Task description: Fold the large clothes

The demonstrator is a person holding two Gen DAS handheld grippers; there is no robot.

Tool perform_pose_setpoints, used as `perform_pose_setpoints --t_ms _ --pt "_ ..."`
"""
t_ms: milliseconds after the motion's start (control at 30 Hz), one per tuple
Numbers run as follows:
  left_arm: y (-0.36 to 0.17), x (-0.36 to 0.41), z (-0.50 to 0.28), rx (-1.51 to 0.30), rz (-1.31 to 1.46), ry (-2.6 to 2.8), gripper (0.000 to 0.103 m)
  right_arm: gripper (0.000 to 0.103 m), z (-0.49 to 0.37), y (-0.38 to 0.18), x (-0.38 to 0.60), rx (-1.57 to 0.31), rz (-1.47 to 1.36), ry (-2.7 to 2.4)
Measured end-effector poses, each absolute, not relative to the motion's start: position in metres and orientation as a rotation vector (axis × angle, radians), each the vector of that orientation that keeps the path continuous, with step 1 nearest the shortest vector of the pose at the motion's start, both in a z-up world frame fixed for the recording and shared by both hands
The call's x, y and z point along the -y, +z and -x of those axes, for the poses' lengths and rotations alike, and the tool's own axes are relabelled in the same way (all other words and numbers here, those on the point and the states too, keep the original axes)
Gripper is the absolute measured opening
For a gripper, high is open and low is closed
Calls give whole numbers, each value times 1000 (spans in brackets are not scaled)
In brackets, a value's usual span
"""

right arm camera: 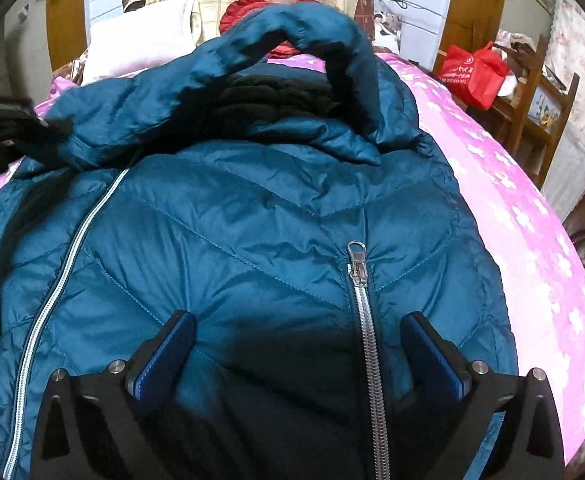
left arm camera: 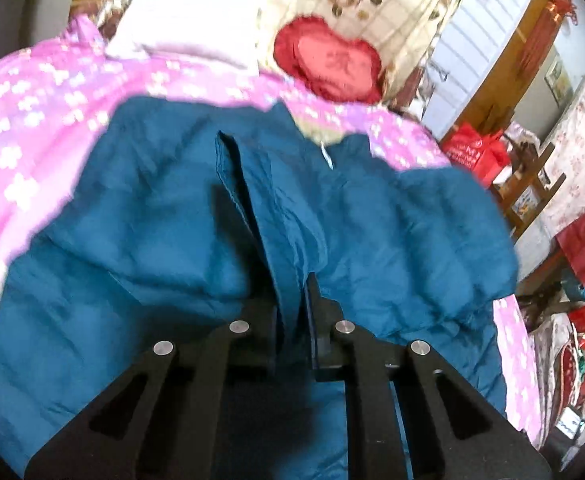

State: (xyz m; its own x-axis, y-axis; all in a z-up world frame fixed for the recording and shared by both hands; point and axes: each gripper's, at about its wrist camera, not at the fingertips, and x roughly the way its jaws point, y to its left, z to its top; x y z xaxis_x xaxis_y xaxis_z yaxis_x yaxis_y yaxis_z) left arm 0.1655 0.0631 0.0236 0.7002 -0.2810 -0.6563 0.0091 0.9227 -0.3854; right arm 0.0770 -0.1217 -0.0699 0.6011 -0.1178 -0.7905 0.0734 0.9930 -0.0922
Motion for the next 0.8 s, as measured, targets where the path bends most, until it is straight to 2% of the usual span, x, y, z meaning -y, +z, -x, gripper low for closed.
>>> perform_pose_setpoints --t_ms 167,333,433,500,567,733,800 --pt "43 -103 -184 -752 316 -88 10 103 -77 -70 121 -920 52 -111" --pt "25 -111 -213 -819 195 -43 12 103 -74 -71 122 -920 47 -109" --pt "19 -121 -208 -821 216 -26 21 103 -74 -72 124 -924 28 -98" --pt "24 -133 -202 -771 229 47 39 103 -73 -73 127 -929 5 -85" --pt "34 -142 -196 -703 243 121 44 103 -74 -74 129 -933 -6 -79" --pt "48 -150 -202 -653 288 221 46 102 -73 -67 132 -946 -22 -76" --pt "48 -137 -214 -689 292 158 46 100 -72 -47 140 -867 -78 -68"
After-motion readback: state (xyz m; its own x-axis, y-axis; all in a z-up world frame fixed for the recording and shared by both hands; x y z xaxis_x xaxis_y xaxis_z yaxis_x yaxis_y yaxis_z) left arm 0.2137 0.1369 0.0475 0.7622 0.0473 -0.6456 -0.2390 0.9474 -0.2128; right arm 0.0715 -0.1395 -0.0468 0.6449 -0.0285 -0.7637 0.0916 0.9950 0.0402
